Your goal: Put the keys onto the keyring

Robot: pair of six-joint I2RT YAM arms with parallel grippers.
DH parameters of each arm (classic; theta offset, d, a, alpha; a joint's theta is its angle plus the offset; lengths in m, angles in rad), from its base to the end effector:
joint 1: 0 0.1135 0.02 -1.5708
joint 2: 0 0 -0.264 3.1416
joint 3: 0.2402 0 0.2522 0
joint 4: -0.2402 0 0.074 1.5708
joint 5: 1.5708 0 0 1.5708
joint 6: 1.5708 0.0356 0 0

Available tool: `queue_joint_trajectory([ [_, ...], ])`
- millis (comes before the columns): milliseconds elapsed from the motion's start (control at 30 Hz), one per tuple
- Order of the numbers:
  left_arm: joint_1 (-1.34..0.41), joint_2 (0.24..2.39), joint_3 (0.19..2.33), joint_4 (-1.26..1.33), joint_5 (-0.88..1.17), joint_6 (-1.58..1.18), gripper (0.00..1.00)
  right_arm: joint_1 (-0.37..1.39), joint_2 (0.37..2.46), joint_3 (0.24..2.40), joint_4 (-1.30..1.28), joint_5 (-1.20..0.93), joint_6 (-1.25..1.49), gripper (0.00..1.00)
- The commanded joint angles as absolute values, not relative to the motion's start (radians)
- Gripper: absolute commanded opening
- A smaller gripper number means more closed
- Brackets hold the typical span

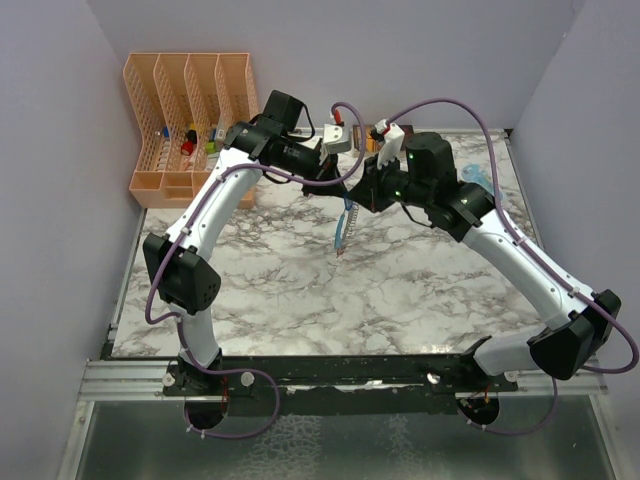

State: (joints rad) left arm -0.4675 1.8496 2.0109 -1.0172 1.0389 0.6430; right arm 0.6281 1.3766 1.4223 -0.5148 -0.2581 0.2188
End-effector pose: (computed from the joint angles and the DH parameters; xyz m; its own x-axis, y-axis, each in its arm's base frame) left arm 0.3300 -0.2010 0.3963 -0.1000 0.3912 -0.9149 0.9908 -0.0455 -0.1278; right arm 0.2437 0.1882 0.3946 -0.5204 -0.1185 -0.8457 -0.6550 0.6908 0.3063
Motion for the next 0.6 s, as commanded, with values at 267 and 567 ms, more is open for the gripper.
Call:
queue_joint_trajectory([
  [267,-0.475,1.812,2.02,-0.987,1.045,0.631,0.0,0.637,1.355,1.461,-0.578,-0.182,0.249,0.01],
  [567,-0.474,1.811,2.025,-0.99,1.042,0.633,0.0,0.637,1.368,1.493,-0.595,-0.162,0.259,0.01],
])
